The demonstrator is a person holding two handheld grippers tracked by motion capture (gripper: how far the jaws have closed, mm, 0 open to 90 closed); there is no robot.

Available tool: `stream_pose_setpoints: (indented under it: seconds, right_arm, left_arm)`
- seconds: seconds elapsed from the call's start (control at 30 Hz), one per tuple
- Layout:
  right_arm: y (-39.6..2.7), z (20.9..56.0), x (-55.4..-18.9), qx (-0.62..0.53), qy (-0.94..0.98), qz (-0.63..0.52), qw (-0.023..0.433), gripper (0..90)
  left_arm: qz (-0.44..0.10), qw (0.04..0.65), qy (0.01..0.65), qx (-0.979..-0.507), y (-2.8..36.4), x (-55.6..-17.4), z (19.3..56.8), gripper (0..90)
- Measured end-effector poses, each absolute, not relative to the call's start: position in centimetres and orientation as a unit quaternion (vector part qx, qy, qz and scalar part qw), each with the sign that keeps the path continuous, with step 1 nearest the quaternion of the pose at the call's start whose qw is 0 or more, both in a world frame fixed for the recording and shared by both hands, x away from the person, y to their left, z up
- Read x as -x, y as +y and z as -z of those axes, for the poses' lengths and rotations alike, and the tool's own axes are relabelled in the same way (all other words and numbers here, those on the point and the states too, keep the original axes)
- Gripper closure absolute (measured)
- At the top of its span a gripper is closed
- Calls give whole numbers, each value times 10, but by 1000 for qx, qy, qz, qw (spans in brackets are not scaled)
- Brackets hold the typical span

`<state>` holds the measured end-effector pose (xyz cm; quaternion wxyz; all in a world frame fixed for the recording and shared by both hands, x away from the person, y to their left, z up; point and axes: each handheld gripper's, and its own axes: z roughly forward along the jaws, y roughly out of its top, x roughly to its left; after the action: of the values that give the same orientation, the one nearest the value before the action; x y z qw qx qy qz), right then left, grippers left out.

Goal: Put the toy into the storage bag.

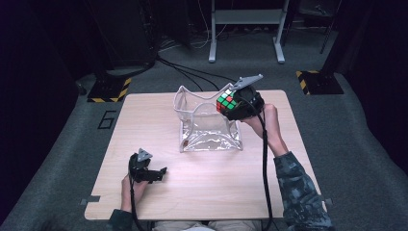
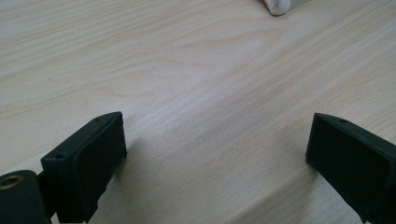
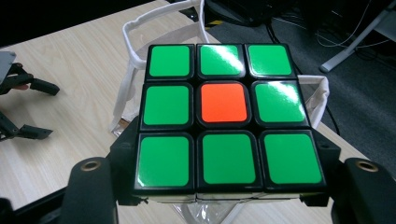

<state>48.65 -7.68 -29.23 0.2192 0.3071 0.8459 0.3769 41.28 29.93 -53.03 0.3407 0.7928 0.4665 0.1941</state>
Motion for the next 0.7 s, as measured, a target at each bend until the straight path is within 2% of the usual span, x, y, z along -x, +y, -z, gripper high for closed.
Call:
stream_pose_setpoints:
  seconds: [0.7]
  right_arm:
    - [-74, 293, -522, -326, 847, -367, 206, 331]
  left_arm:
    - [-194, 341, 466, -793, 299, -413, 530, 46]
